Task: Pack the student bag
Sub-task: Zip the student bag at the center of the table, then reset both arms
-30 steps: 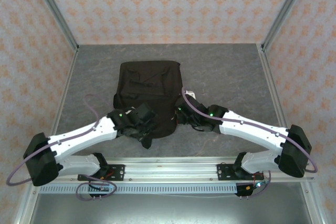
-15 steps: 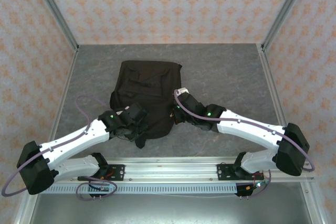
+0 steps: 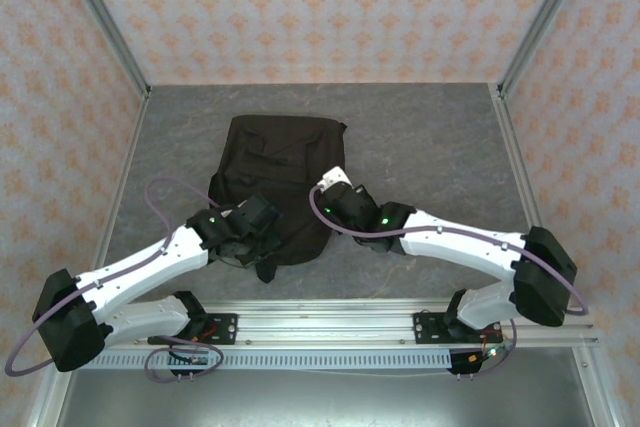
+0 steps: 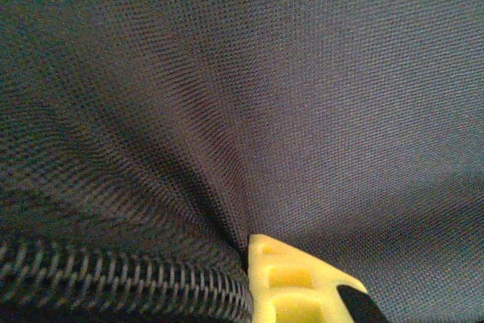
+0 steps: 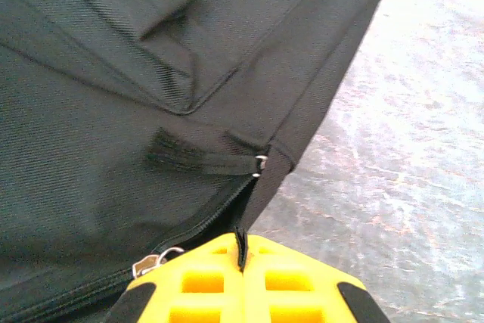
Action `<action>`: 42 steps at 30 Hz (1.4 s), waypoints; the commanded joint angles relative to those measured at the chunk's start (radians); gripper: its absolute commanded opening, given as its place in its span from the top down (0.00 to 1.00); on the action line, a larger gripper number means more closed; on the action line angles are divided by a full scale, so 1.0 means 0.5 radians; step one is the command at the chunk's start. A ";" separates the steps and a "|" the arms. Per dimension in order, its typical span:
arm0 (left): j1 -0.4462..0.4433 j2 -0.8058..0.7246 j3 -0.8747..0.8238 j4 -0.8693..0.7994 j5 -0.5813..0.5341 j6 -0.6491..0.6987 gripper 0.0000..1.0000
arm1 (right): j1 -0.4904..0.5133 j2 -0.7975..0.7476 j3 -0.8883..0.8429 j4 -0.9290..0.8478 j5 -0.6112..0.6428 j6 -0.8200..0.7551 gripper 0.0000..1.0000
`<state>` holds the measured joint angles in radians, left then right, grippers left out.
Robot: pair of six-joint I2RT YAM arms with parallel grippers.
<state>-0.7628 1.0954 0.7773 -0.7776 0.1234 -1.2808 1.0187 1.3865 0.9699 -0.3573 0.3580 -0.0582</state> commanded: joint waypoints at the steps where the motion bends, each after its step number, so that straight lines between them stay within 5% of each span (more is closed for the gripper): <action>1: 0.028 -0.023 -0.005 -0.274 -0.075 0.101 1.00 | -0.039 0.064 0.127 0.034 0.540 -0.071 1.00; 4: 0.028 -0.040 -0.012 -0.266 -0.075 0.115 1.00 | -0.110 0.154 0.171 0.078 0.652 -0.044 1.00; 12: 0.028 0.045 0.059 -0.132 -0.050 0.209 1.00 | -0.352 0.240 0.311 0.089 0.440 0.133 1.00; 13: 0.028 0.073 0.078 -0.102 -0.050 0.222 1.00 | -0.353 0.235 0.333 0.068 0.355 0.127 0.95; 15: 0.027 0.140 0.124 -0.036 -0.056 0.250 1.00 | -0.352 0.177 0.334 0.057 0.138 0.137 0.57; 17: 0.023 0.222 0.168 0.042 -0.054 0.272 1.00 | -0.353 0.066 0.272 0.095 -0.013 0.180 0.41; 26: -0.331 0.681 0.630 0.193 -0.191 0.355 1.00 | -0.356 -0.524 0.070 -0.005 0.217 0.473 0.13; 30: -0.419 0.743 0.646 0.173 -0.256 0.326 1.00 | -0.362 -0.541 0.112 -0.230 0.521 0.542 0.08; 35: -0.432 0.647 0.525 0.109 -0.285 0.285 1.00 | -0.365 -0.647 0.085 -0.292 0.548 0.564 0.06; 38: -0.493 0.552 0.472 0.093 -0.309 0.370 0.78 | -0.370 -0.700 0.088 -0.310 0.482 0.527 0.00; 40: -0.504 0.515 0.497 0.021 -0.284 0.538 0.52 | -0.402 -0.739 0.077 -0.267 0.190 0.400 0.00; 42: -0.507 0.447 0.540 -0.119 -0.348 0.717 0.41 | -0.438 -0.760 0.091 -0.252 -0.013 0.370 0.01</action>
<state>-1.0149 1.3739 1.0145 -0.7452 0.0231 -1.0657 0.8185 1.0317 1.0172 -0.4686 0.4843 0.1707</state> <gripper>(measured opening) 0.559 0.994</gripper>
